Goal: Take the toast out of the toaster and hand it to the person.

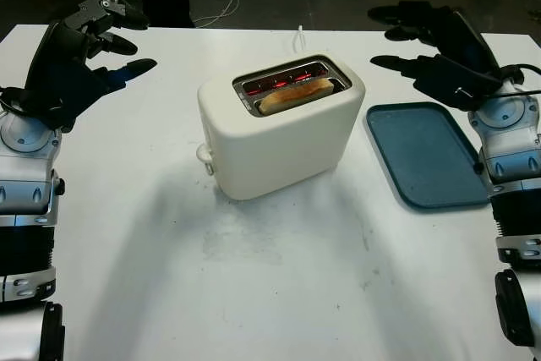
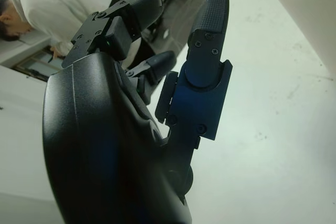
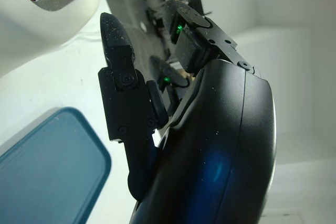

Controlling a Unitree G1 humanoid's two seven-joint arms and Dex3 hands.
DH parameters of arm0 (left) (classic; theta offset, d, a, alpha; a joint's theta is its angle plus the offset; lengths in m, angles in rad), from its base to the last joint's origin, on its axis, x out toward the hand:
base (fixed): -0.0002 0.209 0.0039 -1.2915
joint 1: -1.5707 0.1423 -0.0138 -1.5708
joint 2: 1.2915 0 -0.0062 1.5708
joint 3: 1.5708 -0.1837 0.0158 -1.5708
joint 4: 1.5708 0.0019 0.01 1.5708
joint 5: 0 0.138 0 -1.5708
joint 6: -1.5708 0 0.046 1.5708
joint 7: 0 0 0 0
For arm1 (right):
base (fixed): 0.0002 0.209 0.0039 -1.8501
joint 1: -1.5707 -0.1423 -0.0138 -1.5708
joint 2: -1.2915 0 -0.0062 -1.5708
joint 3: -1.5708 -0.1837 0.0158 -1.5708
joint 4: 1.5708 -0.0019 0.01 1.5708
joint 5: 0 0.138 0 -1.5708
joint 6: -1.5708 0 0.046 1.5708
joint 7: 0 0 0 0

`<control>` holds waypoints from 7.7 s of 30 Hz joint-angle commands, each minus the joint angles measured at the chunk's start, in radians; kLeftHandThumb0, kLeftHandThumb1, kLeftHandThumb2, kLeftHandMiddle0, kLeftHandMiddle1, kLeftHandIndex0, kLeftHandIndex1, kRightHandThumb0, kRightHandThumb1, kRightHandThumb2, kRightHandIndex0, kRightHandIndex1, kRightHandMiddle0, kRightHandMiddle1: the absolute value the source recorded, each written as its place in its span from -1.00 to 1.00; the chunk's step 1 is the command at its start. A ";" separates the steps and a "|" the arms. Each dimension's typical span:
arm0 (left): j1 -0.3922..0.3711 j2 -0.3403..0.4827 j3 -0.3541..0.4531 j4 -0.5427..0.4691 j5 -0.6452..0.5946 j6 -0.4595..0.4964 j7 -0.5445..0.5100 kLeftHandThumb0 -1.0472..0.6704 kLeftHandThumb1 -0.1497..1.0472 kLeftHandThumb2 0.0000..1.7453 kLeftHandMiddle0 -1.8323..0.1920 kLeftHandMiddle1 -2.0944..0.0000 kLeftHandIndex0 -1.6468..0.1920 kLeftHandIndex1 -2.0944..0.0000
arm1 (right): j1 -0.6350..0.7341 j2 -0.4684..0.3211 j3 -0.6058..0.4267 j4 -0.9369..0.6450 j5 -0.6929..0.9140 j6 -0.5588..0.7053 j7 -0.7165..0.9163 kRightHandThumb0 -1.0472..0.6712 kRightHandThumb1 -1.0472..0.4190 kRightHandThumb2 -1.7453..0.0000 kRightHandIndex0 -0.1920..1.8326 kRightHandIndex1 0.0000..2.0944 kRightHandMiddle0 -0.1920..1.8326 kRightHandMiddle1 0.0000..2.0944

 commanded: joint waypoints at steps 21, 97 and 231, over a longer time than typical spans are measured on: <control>-0.004 0.004 -0.021 0.008 0.026 -0.026 -0.002 -0.43 0.74 -0.96 0.59 -0.17 0.51 0.03 | 0.026 -0.011 -0.010 -0.075 0.001 0.013 0.010 -0.16 -0.83 0.96 -0.30 -0.70 -0.19 -0.97; 0.007 0.006 -0.019 0.003 0.019 -0.041 -0.006 -0.40 0.67 -0.88 0.61 -0.17 0.53 0.01 | 0.063 0.006 -0.012 -0.118 0.013 0.012 0.011 -0.06 -0.83 0.96 -0.17 -0.91 -0.18 -0.99; 0.002 -0.001 -0.016 -0.010 0.013 -0.016 -0.006 -0.40 0.40 -0.54 0.61 -0.18 0.53 0.00 | 0.051 0.000 -0.005 -0.058 0.025 -0.067 0.015 -0.04 -0.83 0.96 -0.12 -0.96 -0.16 -0.99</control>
